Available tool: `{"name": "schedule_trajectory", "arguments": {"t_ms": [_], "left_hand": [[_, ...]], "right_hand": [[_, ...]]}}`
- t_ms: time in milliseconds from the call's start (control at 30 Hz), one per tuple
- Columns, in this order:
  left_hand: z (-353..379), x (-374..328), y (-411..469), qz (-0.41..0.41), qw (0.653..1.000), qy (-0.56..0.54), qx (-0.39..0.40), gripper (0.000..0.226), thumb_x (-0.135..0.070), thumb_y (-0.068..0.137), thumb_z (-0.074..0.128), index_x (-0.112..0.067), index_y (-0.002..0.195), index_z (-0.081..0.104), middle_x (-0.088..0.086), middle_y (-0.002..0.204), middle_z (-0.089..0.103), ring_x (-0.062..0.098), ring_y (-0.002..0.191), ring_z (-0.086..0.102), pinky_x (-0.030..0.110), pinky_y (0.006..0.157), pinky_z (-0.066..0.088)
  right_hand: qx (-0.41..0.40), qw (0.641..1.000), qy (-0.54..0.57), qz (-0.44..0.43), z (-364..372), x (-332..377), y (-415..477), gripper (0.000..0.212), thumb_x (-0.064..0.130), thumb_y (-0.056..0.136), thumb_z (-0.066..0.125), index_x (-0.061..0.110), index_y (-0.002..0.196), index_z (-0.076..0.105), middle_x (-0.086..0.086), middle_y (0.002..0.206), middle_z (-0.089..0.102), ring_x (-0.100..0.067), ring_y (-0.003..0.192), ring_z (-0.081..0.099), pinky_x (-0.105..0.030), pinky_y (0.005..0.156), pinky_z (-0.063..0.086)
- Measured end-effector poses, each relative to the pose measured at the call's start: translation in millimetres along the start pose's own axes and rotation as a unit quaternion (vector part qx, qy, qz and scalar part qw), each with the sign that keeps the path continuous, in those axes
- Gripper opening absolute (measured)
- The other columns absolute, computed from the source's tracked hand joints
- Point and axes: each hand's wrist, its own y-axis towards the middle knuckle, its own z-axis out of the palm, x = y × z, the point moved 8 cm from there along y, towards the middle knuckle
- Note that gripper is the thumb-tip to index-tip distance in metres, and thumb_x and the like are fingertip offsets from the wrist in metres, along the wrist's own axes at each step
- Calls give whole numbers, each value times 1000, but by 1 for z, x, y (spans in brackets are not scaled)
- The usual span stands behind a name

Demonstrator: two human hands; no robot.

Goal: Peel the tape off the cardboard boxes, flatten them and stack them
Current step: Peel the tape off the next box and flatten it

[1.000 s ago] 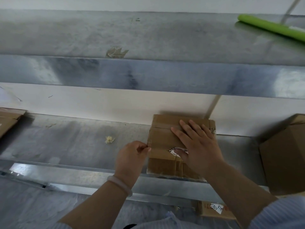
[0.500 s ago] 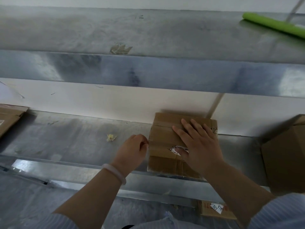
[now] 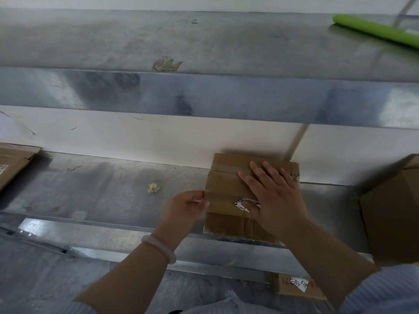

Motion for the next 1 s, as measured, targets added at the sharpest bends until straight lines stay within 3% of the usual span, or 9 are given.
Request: {"name": "schedule_trajectory", "arguments": {"t_ms": [133, 233, 367, 467, 533, 633, 733, 867, 1000], "left_hand": [[-5, -15, -8, 29, 997, 54, -56, 13, -24, 88, 67, -36, 85, 72, -24, 63, 63, -5, 62, 62, 8, 59, 48], [-12, -22, -8, 55, 991, 95, -82, 7, -26, 87, 69, -28, 87, 75, -18, 66, 64, 5, 64, 63, 12, 61, 48], [-12, -21, 0, 65, 989, 123, -43, 9, -25, 88, 67, -22, 93, 74, -17, 76, 65, -5, 71, 60, 3, 61, 42], [-10, -21, 5, 71, 986, 148, -24, 3, -27, 87, 68, -25, 88, 69, -14, 79, 65, -2, 73, 60, 14, 68, 49], [-9, -18, 5, 59, 989, 134, -28, 12, -33, 85, 69, -27, 91, 61, -12, 88, 64, 3, 79, 62, 19, 70, 50], [-6, -31, 2, 110, 989, 80, -53, 46, -49, 87, 58, -22, 124, 51, -8, 123, 51, 8, 109, 55, 27, 91, 50], [13, -72, 1, 273, 939, 207, -37, 58, -52, 94, 37, -21, 144, 40, -4, 146, 39, 10, 135, 34, 29, 111, 29], [46, -88, 9, 310, 866, 393, 4, 52, -54, 96, 27, -33, 137, 49, 0, 143, 48, 24, 133, 41, 49, 109, 34], [50, -99, 13, 298, 837, 459, -27, 45, -57, 91, 33, -32, 121, 56, -3, 125, 56, 23, 118, 51, 53, 110, 32]], "right_hand": [[3, 1000, -1, 0, 0, 0, 0, 64, 64, 86, 30, 36, 144, 36, 1, 151, 42, -28, 139, 39, -52, 112, 31], [-1, 1000, 2, 1, -1, 0, -1, 64, 63, 85, 31, 36, 143, 37, 1, 150, 44, -28, 138, 41, -52, 111, 33], [-8, 1000, 4, 1, -2, 1, 0, 63, 63, 85, 32, 36, 142, 39, 1, 149, 45, -28, 137, 42, -52, 111, 33], [-4, 1000, 3, -2, -2, 1, 1, 63, 63, 86, 32, 36, 142, 40, 1, 149, 45, -28, 137, 42, -52, 111, 34], [-2, 1000, 9, -7, -2, 2, 0, 64, 63, 85, 33, 35, 143, 39, 0, 150, 44, -28, 138, 41, -52, 111, 34], [-6, 999, 30, -10, -5, 3, -2, 66, 56, 83, 38, 31, 143, 44, -2, 149, 45, -29, 137, 42, -53, 112, 33], [-22, 994, 104, -24, -11, 0, -2, 65, 43, 81, 35, 24, 142, 50, -3, 149, 46, -27, 140, 39, -49, 116, 25], [-89, 961, 261, -19, -23, -17, -13, 53, 26, 85, 52, 22, 138, 53, 2, 146, 49, -17, 133, 45, -45, 110, 40], [-108, 918, 331, 188, -4, -57, -44, 78, 37, 85, 72, 30, 150, 30, 10, 155, 26, -3, 136, 26, -27, 111, 30]]}}
